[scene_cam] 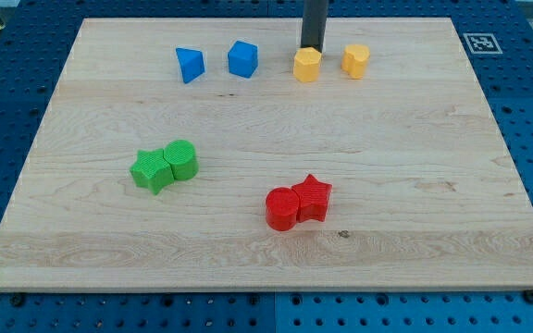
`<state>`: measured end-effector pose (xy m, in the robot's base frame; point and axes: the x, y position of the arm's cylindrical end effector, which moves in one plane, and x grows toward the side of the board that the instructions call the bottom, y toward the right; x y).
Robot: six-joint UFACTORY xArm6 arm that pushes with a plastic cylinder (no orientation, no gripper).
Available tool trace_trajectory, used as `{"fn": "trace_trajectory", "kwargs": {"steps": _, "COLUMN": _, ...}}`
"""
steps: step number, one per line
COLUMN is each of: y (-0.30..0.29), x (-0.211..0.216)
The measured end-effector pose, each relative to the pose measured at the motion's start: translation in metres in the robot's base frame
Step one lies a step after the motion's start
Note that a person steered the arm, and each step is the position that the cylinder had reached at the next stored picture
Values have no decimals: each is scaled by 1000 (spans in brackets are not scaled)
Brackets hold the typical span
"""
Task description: Move the arm diagonal to the yellow heart
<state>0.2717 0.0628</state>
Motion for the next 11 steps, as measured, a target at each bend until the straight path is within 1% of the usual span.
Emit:
{"fn": "trace_trajectory", "kwargs": {"steps": 1, "y": 9, "x": -18}}
{"fn": "trace_trajectory", "kwargs": {"steps": 2, "y": 30, "x": -19}}
{"fn": "trace_trajectory", "kwargs": {"steps": 4, "y": 63, "x": -10}}
{"fn": "trace_trajectory", "kwargs": {"steps": 5, "y": 63, "x": 0}}
{"fn": "trace_trajectory", "kwargs": {"steps": 6, "y": 63, "x": 0}}
{"fn": "trace_trajectory", "kwargs": {"steps": 7, "y": 89, "x": -23}}
{"fn": "trace_trajectory", "kwargs": {"steps": 8, "y": 146, "x": -9}}
{"fn": "trace_trajectory", "kwargs": {"steps": 9, "y": 192, "x": 42}}
{"fn": "trace_trajectory", "kwargs": {"steps": 10, "y": 196, "x": 103}}
{"fn": "trace_trajectory", "kwargs": {"steps": 11, "y": 166, "x": 144}}
